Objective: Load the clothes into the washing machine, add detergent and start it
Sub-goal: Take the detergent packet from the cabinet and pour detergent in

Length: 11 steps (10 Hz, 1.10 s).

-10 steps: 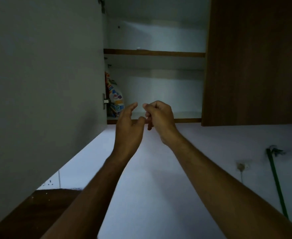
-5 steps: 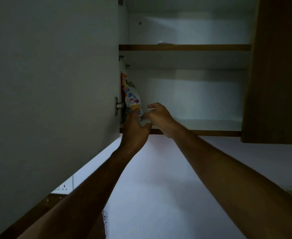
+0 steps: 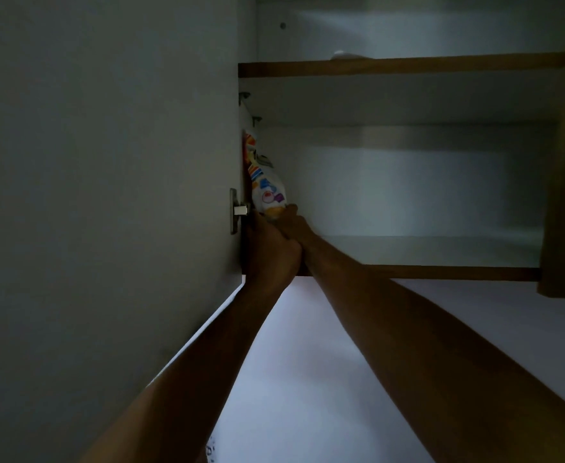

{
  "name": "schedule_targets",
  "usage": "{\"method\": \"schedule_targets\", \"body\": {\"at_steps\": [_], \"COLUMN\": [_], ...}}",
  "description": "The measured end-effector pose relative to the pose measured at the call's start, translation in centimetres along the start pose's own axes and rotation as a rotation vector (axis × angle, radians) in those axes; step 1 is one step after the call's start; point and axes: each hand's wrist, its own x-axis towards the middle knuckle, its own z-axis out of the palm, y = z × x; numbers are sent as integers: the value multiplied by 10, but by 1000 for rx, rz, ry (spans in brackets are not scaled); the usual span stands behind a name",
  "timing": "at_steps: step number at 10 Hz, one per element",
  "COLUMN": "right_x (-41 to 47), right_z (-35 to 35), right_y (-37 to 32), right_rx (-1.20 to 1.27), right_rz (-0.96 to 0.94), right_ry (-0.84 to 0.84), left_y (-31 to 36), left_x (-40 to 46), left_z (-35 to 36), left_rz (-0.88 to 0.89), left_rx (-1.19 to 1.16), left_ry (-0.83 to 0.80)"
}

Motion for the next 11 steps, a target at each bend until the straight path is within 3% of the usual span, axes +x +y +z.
{"method": "schedule_targets", "body": {"at_steps": [2,3,5,6,8,9,11], "right_x": [16,10,1,-6,-32,-46,-84], "right_z": [-8,-18,-29,-36,-54,-68,-111], "right_y": [7,8,7,9,14,13,16], "right_rx": [6,102,93,124,239,242,256], "right_rz": [30,72,87,109,126,136,174], "right_ry": [142,209,280,292,365,410,440], "left_y": [-7,0,-1,-3,-6,-8,11], "left_x": [12,11,18,15,-2,-4,-15], "left_z": [1,2,12,17,28,30,37], "left_rz": [10,-56,48,101,299,312,236], "left_rx": [-18,77,297,264,6,-35,-316], "left_ry": [-117,-163,-245,-239,26,19,-220]}}
